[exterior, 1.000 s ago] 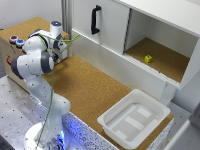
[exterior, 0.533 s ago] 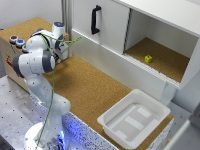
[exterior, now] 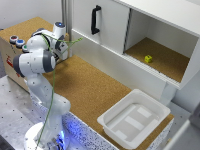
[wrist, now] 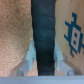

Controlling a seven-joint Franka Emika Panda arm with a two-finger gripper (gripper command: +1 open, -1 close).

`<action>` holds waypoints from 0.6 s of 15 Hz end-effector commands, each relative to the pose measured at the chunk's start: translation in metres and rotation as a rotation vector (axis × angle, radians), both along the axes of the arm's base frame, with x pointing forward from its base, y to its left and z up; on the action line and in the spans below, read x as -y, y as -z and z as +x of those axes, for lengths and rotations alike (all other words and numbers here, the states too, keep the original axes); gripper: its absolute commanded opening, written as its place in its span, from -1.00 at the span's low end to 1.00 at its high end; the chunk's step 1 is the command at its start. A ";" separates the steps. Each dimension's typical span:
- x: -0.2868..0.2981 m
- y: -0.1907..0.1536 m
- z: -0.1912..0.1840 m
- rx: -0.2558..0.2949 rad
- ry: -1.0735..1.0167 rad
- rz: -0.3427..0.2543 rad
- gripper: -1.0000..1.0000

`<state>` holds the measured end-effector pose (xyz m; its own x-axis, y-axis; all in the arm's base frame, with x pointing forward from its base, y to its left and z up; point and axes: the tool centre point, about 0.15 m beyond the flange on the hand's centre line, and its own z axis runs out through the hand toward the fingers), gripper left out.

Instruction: Pull the drawer

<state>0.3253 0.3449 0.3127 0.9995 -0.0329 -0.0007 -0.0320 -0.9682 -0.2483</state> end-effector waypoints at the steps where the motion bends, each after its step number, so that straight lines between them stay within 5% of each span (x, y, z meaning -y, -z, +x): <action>1: -0.005 0.020 0.009 -0.101 -0.047 -0.008 -1.00; 9: 0.035 0.025 0.018 -0.134 0.005 -0.002 -1.00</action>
